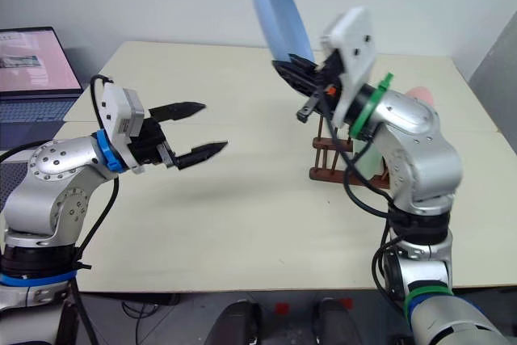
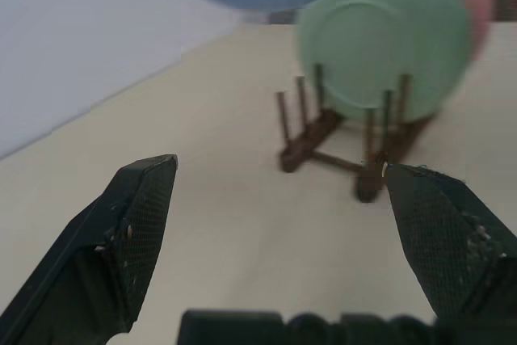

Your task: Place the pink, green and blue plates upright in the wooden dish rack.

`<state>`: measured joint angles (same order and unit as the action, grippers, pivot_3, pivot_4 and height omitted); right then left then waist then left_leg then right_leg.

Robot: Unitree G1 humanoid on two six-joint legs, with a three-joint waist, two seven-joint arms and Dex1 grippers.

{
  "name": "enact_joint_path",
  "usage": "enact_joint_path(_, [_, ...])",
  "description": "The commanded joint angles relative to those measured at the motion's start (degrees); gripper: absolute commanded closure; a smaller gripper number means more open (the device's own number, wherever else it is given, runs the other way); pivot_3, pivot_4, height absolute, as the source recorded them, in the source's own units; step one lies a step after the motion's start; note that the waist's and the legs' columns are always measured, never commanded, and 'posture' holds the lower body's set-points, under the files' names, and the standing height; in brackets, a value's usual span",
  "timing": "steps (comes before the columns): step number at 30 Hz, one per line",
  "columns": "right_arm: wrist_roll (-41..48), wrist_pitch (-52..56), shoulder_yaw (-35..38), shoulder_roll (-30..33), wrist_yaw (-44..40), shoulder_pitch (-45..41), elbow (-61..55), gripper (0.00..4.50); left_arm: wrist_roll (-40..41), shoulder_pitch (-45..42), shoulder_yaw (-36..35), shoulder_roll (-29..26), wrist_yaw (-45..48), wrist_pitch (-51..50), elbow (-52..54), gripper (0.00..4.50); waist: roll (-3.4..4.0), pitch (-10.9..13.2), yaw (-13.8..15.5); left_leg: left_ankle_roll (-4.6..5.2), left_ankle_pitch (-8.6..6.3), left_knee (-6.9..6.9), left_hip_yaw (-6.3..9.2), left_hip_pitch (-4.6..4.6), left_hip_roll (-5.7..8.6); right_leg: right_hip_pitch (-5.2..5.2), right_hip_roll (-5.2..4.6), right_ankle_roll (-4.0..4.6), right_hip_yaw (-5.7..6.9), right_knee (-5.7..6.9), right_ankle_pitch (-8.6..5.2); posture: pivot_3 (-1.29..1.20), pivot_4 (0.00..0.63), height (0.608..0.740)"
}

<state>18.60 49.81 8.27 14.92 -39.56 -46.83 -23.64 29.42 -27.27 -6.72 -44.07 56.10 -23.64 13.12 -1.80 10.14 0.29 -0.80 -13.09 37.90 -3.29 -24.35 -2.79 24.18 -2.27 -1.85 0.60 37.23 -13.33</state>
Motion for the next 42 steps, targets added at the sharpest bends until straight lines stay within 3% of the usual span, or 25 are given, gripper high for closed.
enact_joint_path(1, [8.26,8.94,6.73,-0.82,4.71,1.59,-6.07,4.50,4.23,0.18,1.28,-3.18,6.51,-2.87,4.83,0.03,0.04,0.02,-0.32,0.00,0.00,0.00,0.02,0.01,0.01,0.00,0.06,0.01,0.03,0.01,-0.01,0.00,0.150,0.740])
enact_joint_path(10, [21.17,17.41,16.78,-5.06,14.00,5.20,-2.62,4.50,6.48,-7.25,4.54,-2.38,11.19,-5.12,3.97,0.03,0.06,0.04,-0.44,0.03,0.02,0.00,0.06,0.10,-0.02,0.00,0.23,0.02,-0.02,0.13,-0.04,0.00,0.150,0.740])
enact_joint_path(24, [30.52,18.42,17.64,-5.54,24.08,6.39,0.39,4.50,5.02,-8.02,5.62,-1.78,12.13,-4.40,3.52,0.03,0.07,0.04,-0.62,0.04,0.01,-0.06,0.05,0.08,-0.02,0.03,0.26,0.01,-0.05,0.07,-0.05,0.00,0.150,0.740])
enact_joint_path(35, [33.08,17.70,16.13,-4.89,31.84,6.30,1.67,4.50,3.86,-8.32,6.25,-0.46,11.53,-3.76,3.15,0.03,0.07,0.04,-0.70,0.04,0.01,-0.06,0.06,0.09,-0.02,0.03,0.26,0.00,-0.06,0.07,-0.05,0.00,0.150,0.740])
enact_joint_path(38, [33.85,17.23,15.64,-3.75,32.99,5.50,1.17,3.71,3.58,-8.24,6.28,-0.15,11.30,-3.62,3.16,0.00,0.07,0.04,-0.75,0.04,0.01,-0.05,0.06,0.08,-0.02,0.02,0.26,0.00,-0.06,0.07,-0.05,0.00,0.150,0.740])
enact_joint_path(42, [34.65,16.82,14.73,-2.35,33.17,4.53,0.51,2.30,3.08,-8.27,6.19,0.16,11.24,-3.41,2.85,0.00,0.07,0.04,-0.75,0.05,0.01,-0.06,0.06,0.04,-0.02,0.04,0.26,0.00,-0.05,0.03,-0.05,0.00,0.150,0.740])
